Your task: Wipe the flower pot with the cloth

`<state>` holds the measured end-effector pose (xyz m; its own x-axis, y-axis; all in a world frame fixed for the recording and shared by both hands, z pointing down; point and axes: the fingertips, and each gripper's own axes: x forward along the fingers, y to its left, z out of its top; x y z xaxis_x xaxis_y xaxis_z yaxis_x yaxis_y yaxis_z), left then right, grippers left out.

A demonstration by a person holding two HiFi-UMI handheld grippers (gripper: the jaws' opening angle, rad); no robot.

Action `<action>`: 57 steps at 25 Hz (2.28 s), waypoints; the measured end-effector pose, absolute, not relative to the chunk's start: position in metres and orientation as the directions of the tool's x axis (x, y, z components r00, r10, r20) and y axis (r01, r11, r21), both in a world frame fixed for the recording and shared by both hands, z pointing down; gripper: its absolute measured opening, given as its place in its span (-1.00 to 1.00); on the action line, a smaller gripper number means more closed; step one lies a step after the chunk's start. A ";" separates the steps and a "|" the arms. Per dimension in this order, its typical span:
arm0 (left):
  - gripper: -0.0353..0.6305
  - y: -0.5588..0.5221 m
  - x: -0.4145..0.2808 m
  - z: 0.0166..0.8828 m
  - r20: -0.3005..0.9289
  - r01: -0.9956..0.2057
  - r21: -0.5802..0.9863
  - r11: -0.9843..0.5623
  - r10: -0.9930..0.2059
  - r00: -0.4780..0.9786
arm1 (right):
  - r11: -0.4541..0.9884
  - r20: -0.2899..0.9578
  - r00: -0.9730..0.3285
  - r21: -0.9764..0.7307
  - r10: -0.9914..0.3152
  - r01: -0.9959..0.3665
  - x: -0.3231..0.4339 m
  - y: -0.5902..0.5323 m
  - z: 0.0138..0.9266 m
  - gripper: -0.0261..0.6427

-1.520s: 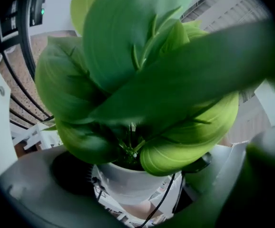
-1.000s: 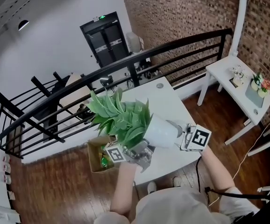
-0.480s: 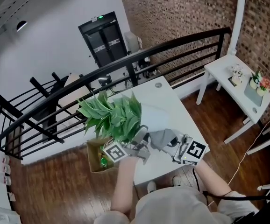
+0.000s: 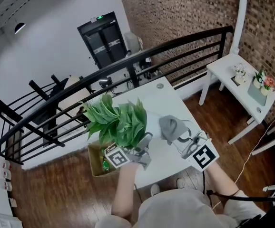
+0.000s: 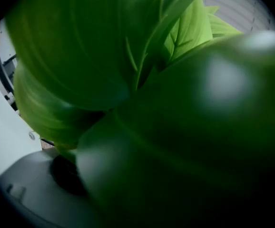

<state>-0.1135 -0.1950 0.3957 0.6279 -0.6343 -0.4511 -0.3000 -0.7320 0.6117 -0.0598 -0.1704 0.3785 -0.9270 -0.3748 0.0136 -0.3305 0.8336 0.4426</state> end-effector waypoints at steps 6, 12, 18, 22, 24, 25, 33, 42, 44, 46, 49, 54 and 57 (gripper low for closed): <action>0.76 -0.182 -0.103 0.390 -0.451 -0.258 0.577 -0.775 -0.566 0.690 | 0.827 0.022 -0.919 0.445 -0.394 -0.344 -0.048 -0.215 0.378 -0.87; 0.77 -0.165 -0.095 0.366 -0.583 -0.069 0.581 -0.811 -0.474 0.659 | 0.913 -0.098 -0.976 0.344 -0.196 -0.218 -0.053 -0.224 0.386 -0.87; 0.76 -0.164 -0.101 0.357 -0.628 -0.018 0.593 -0.805 -0.477 0.615 | 0.918 -0.141 -0.972 0.326 -0.189 -0.226 -0.060 -0.220 0.397 -0.87; 0.76 -0.160 -0.099 0.347 -0.673 0.039 0.588 -0.808 -0.462 0.577 | 0.922 -0.126 -0.980 0.338 -0.156 -0.190 -0.065 -0.209 0.408 -0.87; 0.76 -0.161 -0.100 0.340 -0.702 0.076 0.585 -0.808 -0.457 0.546 | 0.921 -0.108 -0.987 0.358 -0.122 -0.153 -0.071 -0.196 0.414 -0.87; 0.76 -0.161 -0.099 0.338 -0.712 0.087 0.583 -0.808 -0.457 0.533 | 0.921 -0.115 -0.988 0.364 -0.101 -0.137 -0.074 -0.188 0.415 -0.87; 0.76 -0.176 -0.103 0.336 -0.680 -0.051 0.589 -0.807 -0.529 0.508 | 0.949 -0.151 -0.984 0.285 -0.097 -0.137 -0.070 -0.149 0.409 -0.87; 0.76 -0.181 -0.107 0.357 -0.606 -0.151 0.616 -0.773 -0.588 0.535 | 0.950 -0.174 -0.968 0.224 -0.180 -0.217 -0.041 -0.122 0.369 -0.87; 0.76 -0.178 -0.108 0.359 -0.608 -0.129 0.622 -0.772 -0.580 0.542 | 0.942 -0.171 -0.958 0.209 -0.230 -0.264 -0.028 -0.137 0.366 -0.87; 0.76 -0.176 -0.111 0.359 -0.624 -0.088 0.631 -0.771 -0.572 0.532 | 0.928 -0.184 -0.940 0.188 -0.289 -0.322 -0.017 -0.159 0.364 -0.87; 0.76 -0.172 -0.115 0.356 -0.676 0.016 0.638 -0.770 -0.550 0.491 | 0.871 -0.129 -0.895 0.206 -0.427 -0.446 -0.001 -0.201 0.381 -0.87; 0.76 -0.171 -0.119 0.354 -0.700 0.068 0.634 -0.771 -0.534 0.474 | 0.816 0.056 -0.854 0.332 -0.517 -0.473 -0.031 -0.217 0.411 -0.87; 0.76 -0.171 -0.121 0.356 -0.677 0.006 0.639 -0.770 -0.558 0.480 | 0.826 0.050 -0.861 0.315 -0.507 -0.468 -0.051 -0.209 0.408 -0.88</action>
<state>-0.1210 -0.1713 0.3556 0.4801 -0.5580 -0.6768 0.0057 -0.7696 0.6386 -0.0505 -0.2091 0.4084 -0.8606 -0.5068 0.0504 -0.4679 0.8259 0.3147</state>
